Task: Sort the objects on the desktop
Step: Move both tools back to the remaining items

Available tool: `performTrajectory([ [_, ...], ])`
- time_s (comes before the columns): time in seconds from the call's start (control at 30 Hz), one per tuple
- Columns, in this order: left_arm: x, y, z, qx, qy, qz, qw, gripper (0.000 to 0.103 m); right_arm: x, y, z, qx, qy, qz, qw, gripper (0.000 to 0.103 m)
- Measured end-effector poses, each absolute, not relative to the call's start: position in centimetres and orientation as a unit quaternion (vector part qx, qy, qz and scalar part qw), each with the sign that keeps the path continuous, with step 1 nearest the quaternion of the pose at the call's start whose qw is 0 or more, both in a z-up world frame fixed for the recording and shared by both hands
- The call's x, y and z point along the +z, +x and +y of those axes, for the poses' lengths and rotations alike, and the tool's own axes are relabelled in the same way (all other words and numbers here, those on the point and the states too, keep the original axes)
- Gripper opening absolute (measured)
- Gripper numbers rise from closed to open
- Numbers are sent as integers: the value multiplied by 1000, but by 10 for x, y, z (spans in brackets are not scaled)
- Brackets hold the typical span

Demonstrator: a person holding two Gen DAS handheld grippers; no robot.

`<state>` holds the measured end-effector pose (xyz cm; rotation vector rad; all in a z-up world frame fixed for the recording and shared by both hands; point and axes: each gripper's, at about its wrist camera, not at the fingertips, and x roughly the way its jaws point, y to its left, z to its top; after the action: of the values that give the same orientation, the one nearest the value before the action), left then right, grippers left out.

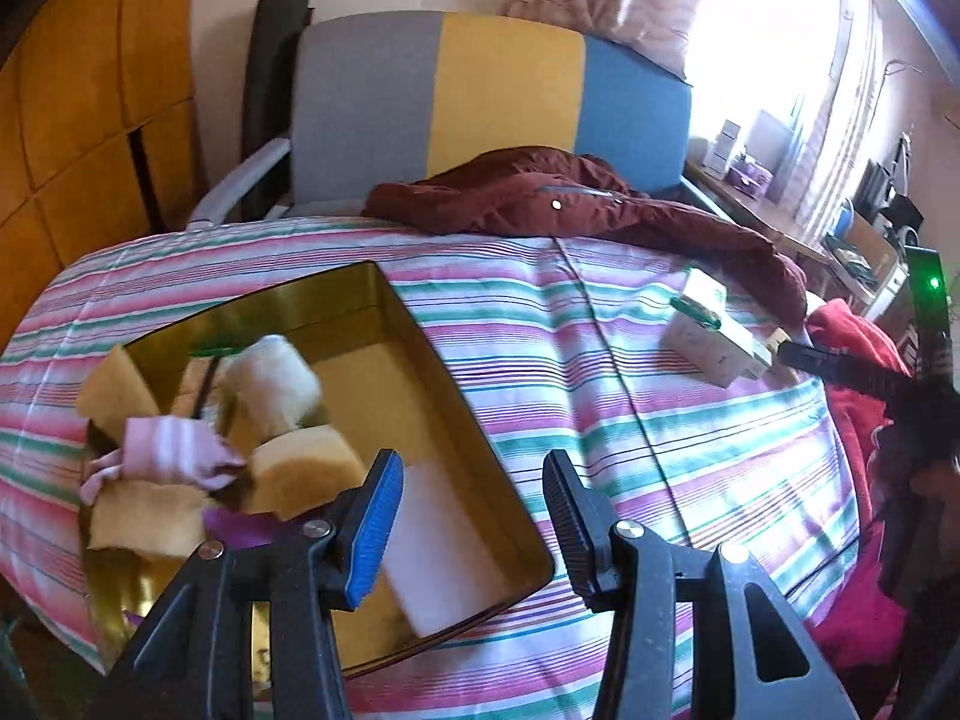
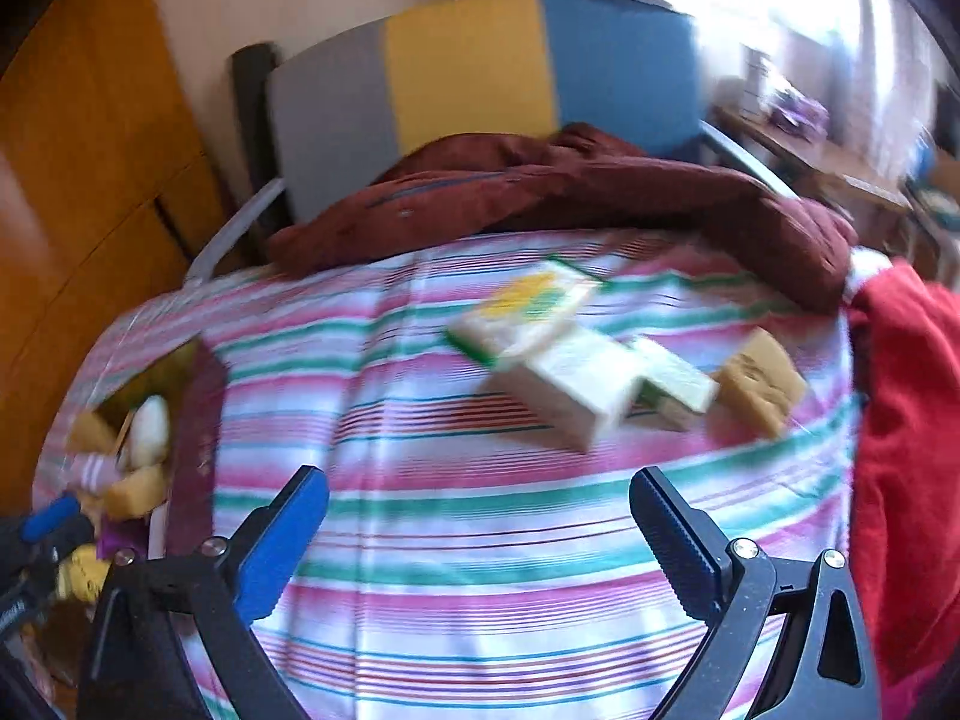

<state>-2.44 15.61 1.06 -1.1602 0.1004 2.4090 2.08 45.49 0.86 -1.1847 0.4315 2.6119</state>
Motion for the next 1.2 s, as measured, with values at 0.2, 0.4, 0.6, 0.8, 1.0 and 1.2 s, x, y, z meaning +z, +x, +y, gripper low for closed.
performTrajectory([
  [0.2,7,-29,178,867,-432,44,244,49,3,34,522,871,-393,234,179,102],
  [0.4,5,-33,200,859,-439,55,257,49,-7,27,542,866,-398,242,181,102],
  [0.6,14,-45,237,855,-430,67,284,49,-30,18,557,859,-395,277,173,102],
  [0.8,13,-61,295,845,-419,92,319,49,-36,33,575,849,-378,316,191,102],
  [1.0,6,-73,353,830,-413,125,354,61,-42,46,594,829,-363,385,184,103],
  [1.2,4,-90,395,816,-408,150,382,76,-38,44,592,833,-359,385,169,103],
])
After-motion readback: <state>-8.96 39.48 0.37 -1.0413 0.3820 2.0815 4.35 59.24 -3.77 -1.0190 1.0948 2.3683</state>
